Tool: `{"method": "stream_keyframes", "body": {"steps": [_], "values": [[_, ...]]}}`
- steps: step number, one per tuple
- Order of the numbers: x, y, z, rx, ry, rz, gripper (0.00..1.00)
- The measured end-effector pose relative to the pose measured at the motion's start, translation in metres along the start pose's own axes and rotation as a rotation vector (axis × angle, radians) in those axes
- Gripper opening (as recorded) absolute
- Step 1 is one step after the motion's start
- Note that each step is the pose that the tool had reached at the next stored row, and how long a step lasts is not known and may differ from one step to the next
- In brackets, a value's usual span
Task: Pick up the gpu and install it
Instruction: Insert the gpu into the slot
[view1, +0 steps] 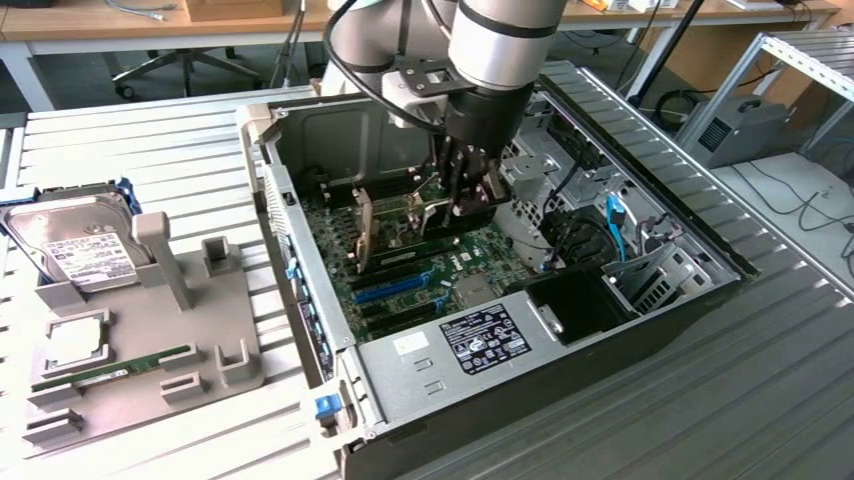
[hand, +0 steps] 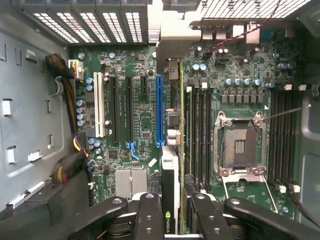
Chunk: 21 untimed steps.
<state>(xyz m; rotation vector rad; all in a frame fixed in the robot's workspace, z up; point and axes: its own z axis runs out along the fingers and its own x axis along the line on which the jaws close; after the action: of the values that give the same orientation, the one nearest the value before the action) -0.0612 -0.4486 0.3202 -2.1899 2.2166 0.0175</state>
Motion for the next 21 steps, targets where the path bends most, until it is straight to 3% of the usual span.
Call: {"method": "stream_keyframes", "body": {"steps": [13, 21], "values": [[0.000, 0.0009, 0.0190, 0.0000, 0.0000, 0.000, 0.27], [0.001, 0.0046, 0.0196, 0.0000, -0.0001, 0.000, 0.27]]}}
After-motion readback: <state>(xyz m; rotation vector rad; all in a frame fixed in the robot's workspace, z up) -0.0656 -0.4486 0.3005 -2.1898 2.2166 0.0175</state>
